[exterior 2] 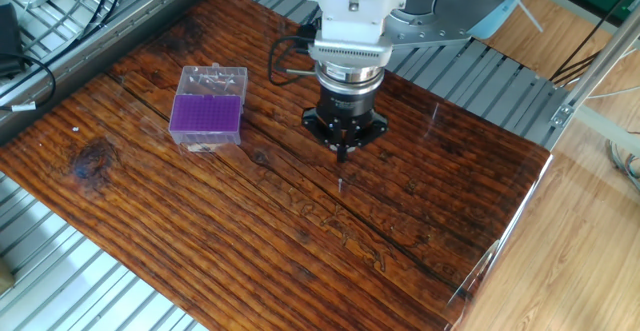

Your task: Insert a small pipette tip into the holder for small pipette tips

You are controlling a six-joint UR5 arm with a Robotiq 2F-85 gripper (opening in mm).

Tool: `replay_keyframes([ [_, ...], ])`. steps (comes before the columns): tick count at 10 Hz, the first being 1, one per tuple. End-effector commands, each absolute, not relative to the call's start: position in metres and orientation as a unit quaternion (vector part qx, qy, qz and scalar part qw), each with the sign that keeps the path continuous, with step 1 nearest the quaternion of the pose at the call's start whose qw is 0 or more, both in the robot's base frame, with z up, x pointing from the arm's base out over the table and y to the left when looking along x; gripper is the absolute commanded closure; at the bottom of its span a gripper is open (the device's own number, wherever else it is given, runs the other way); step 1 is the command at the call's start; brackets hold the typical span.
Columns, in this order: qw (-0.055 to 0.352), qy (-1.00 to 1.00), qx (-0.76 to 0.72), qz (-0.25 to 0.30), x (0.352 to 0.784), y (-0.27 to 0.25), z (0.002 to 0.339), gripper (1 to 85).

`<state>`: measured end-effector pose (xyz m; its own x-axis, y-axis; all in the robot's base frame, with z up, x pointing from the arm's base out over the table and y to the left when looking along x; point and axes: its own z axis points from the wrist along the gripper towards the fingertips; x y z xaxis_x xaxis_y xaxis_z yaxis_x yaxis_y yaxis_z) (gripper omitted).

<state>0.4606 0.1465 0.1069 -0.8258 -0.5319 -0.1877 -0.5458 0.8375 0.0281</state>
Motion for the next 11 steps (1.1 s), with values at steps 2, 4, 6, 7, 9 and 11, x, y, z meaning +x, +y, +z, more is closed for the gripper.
replay_keyframes([
  [2,0.067,0.937,-0.339,0.042,0.442,0.149,0.105,84.7],
  [4,0.062,0.933,-0.354,0.025,0.442,0.140,0.104,84.7],
  [6,0.054,0.934,-0.352,0.020,0.438,0.136,0.101,84.7],
  [7,0.060,0.938,-0.340,0.035,0.439,0.144,0.102,84.7],
  [9,0.069,0.939,-0.335,0.014,0.446,0.135,0.102,84.7],
  [11,0.081,0.942,-0.321,0.045,0.448,0.152,0.105,84.7],
])
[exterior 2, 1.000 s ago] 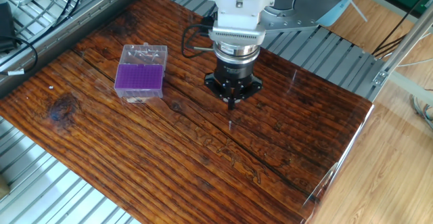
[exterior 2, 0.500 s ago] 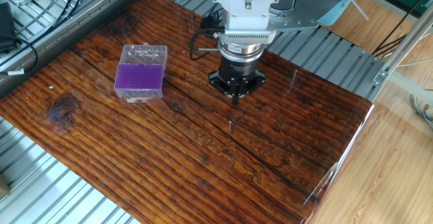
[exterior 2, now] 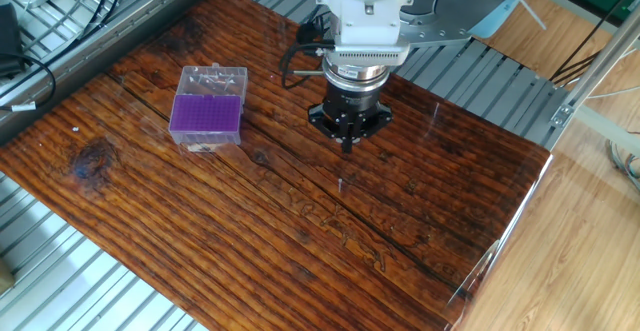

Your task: Insert a small pipette tip into the holder for small pipette tips

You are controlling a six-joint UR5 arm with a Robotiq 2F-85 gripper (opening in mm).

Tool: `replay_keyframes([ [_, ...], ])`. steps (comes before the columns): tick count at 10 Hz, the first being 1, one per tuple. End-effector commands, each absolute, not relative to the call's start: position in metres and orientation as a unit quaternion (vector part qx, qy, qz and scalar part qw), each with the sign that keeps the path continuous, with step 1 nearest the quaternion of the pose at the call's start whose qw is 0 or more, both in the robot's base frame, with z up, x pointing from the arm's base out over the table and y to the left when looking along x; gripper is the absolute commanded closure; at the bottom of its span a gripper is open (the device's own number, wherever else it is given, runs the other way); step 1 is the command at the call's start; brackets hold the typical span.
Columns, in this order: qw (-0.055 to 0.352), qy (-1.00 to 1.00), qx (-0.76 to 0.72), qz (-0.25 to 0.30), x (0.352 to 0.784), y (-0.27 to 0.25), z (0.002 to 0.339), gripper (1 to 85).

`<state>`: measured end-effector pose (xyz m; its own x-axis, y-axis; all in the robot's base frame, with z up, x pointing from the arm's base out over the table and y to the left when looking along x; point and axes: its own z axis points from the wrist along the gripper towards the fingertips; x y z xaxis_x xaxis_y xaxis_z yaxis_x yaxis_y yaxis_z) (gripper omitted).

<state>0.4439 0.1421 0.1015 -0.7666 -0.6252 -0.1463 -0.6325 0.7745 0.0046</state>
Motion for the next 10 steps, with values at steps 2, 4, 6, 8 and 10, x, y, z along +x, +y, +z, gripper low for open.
replay_keyframes([
  [2,0.081,0.942,-0.321,0.044,0.448,0.151,0.104,84.7],
  [4,0.086,0.945,-0.314,0.044,0.450,0.152,0.105,84.7],
  [6,0.100,0.946,-0.304,0.044,0.458,0.154,0.106,84.7],
  [8,0.108,0.948,-0.296,0.040,0.462,0.153,0.107,84.7],
  [10,0.110,0.947,-0.300,0.031,0.465,0.150,0.103,84.7],
])
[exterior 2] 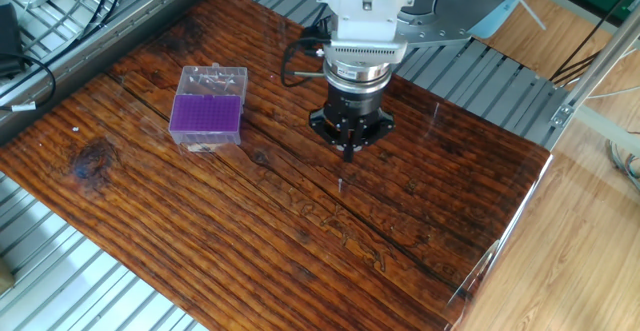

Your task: Insert a small pipette tip into the holder for small pipette tips

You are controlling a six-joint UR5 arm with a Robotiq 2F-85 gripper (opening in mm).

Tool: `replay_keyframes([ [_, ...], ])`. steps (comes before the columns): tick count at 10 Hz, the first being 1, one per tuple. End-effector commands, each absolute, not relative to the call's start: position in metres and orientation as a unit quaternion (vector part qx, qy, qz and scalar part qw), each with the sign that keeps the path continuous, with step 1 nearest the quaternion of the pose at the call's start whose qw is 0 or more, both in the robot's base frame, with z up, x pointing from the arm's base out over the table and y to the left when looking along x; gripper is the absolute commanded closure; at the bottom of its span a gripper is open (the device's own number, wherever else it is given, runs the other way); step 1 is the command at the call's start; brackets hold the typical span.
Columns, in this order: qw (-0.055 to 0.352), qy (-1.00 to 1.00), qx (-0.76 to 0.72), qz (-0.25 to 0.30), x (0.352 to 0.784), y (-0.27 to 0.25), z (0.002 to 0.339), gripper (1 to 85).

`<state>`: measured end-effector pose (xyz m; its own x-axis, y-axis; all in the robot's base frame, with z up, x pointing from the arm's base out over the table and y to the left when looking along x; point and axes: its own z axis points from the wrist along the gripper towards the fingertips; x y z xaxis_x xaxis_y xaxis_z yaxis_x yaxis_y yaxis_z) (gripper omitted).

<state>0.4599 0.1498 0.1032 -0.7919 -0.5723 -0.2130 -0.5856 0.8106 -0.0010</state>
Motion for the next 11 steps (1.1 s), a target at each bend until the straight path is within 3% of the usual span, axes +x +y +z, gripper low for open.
replay_keyframes([
  [1,0.105,0.947,-0.304,0.014,0.466,0.139,0.098,84.7],
  [5,0.101,0.952,-0.289,0.010,0.463,0.134,0.095,84.7],
  [8,0.058,0.962,-0.266,0.010,0.442,0.127,0.091,84.7],
  [11,0.075,0.960,-0.270,0.002,0.449,0.120,0.097,84.7],
])
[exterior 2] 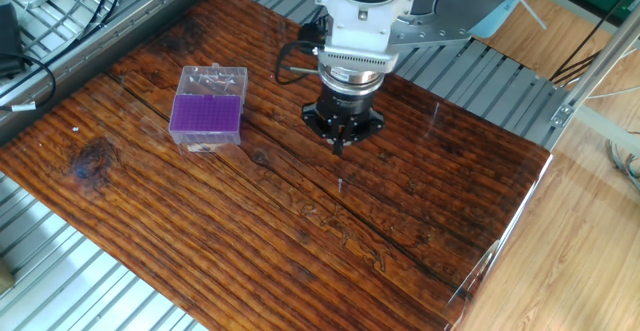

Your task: Insert a small pipette tip into the holder for small pipette tips

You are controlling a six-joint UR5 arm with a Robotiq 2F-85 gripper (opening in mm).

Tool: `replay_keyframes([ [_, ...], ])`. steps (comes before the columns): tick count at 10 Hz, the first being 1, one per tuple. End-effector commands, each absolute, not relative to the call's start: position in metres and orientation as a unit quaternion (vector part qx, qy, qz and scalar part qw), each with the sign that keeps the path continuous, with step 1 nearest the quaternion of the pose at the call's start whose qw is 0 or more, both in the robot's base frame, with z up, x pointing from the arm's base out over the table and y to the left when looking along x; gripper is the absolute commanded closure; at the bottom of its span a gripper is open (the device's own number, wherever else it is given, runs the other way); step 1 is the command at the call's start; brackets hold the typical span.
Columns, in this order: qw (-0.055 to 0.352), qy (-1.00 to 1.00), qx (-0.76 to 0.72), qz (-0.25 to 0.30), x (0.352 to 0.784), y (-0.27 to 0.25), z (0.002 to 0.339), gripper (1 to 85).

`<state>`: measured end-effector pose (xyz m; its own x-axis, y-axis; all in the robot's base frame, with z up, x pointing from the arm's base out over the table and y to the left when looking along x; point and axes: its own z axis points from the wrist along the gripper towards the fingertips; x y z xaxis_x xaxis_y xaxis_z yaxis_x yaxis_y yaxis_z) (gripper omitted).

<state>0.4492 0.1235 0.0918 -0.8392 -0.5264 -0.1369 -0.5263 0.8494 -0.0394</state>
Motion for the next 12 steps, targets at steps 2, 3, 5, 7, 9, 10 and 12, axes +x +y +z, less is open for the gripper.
replay_keyframes([
  [2,0.105,0.950,-0.293,0.038,0.460,0.116,0.083,79.7],
  [3,0.091,0.943,-0.318,0.036,0.459,0.100,0.064,67.3],
  [5,0.060,0.941,-0.331,-0.024,0.456,0.068,0.046,53.7],
  [7,0.110,0.947,-0.299,0.042,0.470,0.113,0.043,53.3],
  [9,0.148,0.942,-0.293,0.070,0.483,0.131,0.045,53.3],
  [10,0.157,0.937,-0.302,0.075,0.486,0.135,0.046,53.0],
  [12,0.166,0.934,-0.304,0.087,0.489,0.142,0.048,53.3],
])
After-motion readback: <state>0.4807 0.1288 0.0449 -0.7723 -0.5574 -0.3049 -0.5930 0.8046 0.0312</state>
